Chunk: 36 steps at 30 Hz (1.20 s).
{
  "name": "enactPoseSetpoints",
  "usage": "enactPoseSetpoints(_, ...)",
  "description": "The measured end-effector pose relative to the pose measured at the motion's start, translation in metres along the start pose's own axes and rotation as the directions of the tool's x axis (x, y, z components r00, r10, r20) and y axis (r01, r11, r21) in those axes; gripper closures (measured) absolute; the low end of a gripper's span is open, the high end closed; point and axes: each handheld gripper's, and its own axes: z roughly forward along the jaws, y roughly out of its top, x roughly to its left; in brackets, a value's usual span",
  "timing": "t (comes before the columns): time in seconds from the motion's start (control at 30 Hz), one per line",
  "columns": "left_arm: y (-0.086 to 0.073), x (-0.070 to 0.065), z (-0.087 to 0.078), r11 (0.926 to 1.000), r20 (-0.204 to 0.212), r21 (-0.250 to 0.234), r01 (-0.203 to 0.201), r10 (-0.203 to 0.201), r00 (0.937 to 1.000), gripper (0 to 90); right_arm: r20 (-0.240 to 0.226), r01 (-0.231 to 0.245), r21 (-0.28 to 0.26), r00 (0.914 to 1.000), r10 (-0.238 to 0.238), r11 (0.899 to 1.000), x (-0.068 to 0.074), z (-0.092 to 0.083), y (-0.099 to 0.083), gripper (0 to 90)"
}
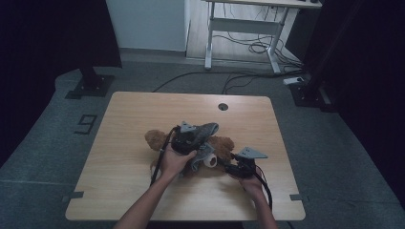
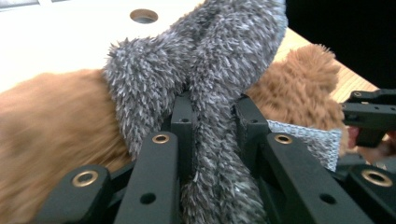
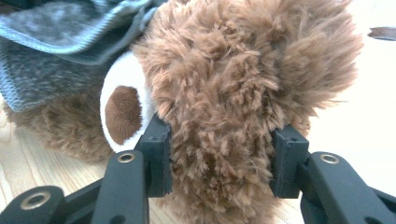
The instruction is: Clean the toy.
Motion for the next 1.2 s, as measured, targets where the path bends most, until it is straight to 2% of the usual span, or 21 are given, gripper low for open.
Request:
enactPoseSetpoints(0.13, -0.004, 0.008, -0.023, 0.9994, -0.052, -0.024, -0.024, 0.022, 0.9984, 73.3, -0.003, -0.005, -0.001, 1.0000, 0.005, 1.000, -0.001, 0.000, 0.000, 50.8)
enactPoseSetpoints(0.2, -0.007, 0.018, -0.033, 0.9994, -0.075, -0.032, -0.015, 0.012, 0.9971, 73.3, -0.003, -0.008, -0.003, 1.0000, 0.008, 1.000, -0.001, 0.000, -0.001, 50.8)
enactPoseSetpoints(0.27, -0.011, 0.032, -0.042, 0.9991, -0.091, -0.041, 0.011, -0.014, 0.9958, 73.2, -0.004, -0.008, -0.003, 1.0000, 0.008, 1.000, -0.001, 0.000, -0.001, 50.8)
enactPoseSetpoints(0.3, -0.011, 0.032, -0.042, 0.9991, -0.091, -0.041, 0.011, -0.014, 0.9958, 73.2, -0.004, -0.008, -0.003, 1.0000, 0.008, 1.000, -0.001, 0.000, -0.001, 50.8)
enactPoseSetpoints(0.33, -0.016, 0.047, -0.050, 0.9979, -0.108, -0.049, 0.041, -0.046, 0.9930, 73.1, -0.005, -0.010, -0.005, 0.9999, 0.010, 1.000, -0.001, 0.000, -0.001, 50.8)
enactPoseSetpoints(0.43, -0.026, 0.070, -0.059, 0.9954, -0.150, -0.045, 0.085, -0.090, 0.9846, 73.1, -0.006, -0.013, -0.006, 0.9999, 0.012, 1.000, -0.002, 0.000, -0.001, 50.8)
enactPoseSetpoints(0.47, -0.026, 0.070, -0.059, 0.9954, -0.150, -0.045, 0.085, -0.090, 0.9846, 73.1, -0.006, -0.012, -0.006, 0.9999, 0.012, 1.000, -0.002, 0.000, -0.001, 50.8)
enactPoseSetpoints(0.5, -0.035, 0.085, -0.062, 0.9920, -0.161, -0.030, 0.123, -0.126, 0.9789, 73.0, -0.006, -0.013, -0.007, 0.9999, 0.012, 1.000, -0.002, 0.000, -0.001, 50.8)
enactPoseSetpoints(0.57, -0.043, 0.097, -0.065, 0.9870, -0.170, -0.025, 0.159, -0.161, 0.9723, 73.1, -0.007, -0.014, -0.008, 0.9999, 0.014, 1.000, -0.002, 0.000, -0.001, 50.8)
enactPoseSetpoints(0.63, -0.047, 0.103, -0.069, 0.9832, -0.169, -0.030, 0.180, -0.182, 0.9686, 73.1, -0.007, -0.014, -0.008, 0.9999, 0.014, 1.000, -0.001, 0.000, -0.001, 50.8)
enactPoseSetpoints(0.7, -0.045, 0.098, -0.073, 0.9850, -0.167, -0.037, 0.169, -0.173, 0.9707, 73.1, -0.007, -0.014, -0.008, 0.9999, 0.014, 1.000, -0.002, 0.000, -0.001, 50.8)
enactPoseSetpoints(0.77, -0.037, 0.084, -0.078, 0.9915, -0.153, -0.047, 0.121, -0.127, 0.9800, 73.1, -0.006, -0.013, -0.007, 0.9999, 0.013, 1.000, -0.002, 0.000, -0.001, 50.8)
enactPoseSetpoints(0.83, -0.026, 0.064, -0.080, 0.9944, -0.111, -0.072, 0.077, -0.085, 0.9902, 73.0, -0.006, -0.014, -0.005, 0.9999, 0.014, 1.000, -0.002, 0.000, -0.001, 50.8)
enactPoseSetpoints(0.93, -0.014, 0.040, -0.079, 0.9949, -0.049, -0.093, 0.038, -0.043, 0.9979, 73.0, -0.005, -0.015, -0.006, 0.9999, 0.015, 1.000, -0.002, 0.000, -0.001, 50.8)
enactPoseSetpoints(1.03, -0.002, 0.017, -0.070, 0.9941, 0.012, -0.107, 0.018, -0.017, 0.9998, 73.0, -0.005, -0.014, -0.006, 0.9999, 0.014, 1.000, -0.002, 0.000, -0.001, 50.8)
enactPoseSetpoints(1.1, 0.008, 0.001, -0.057, 0.9958, 0.035, -0.090, -0.011, 0.014, 0.9993, 73.1, -0.006, -0.019, -0.006, 0.9998, 0.019, 1.000, -0.002, 0.000, -0.001, 50.8)
enactPoseSetpoints(1.2, 0.018, -0.016, -0.035, 0.9977, 0.060, -0.062, -0.028, 0.032, 0.9977, 73.0, -0.004, -0.014, -0.004, 0.9999, 0.014, 1.000, -0.002, 0.000, -0.001, 50.8)
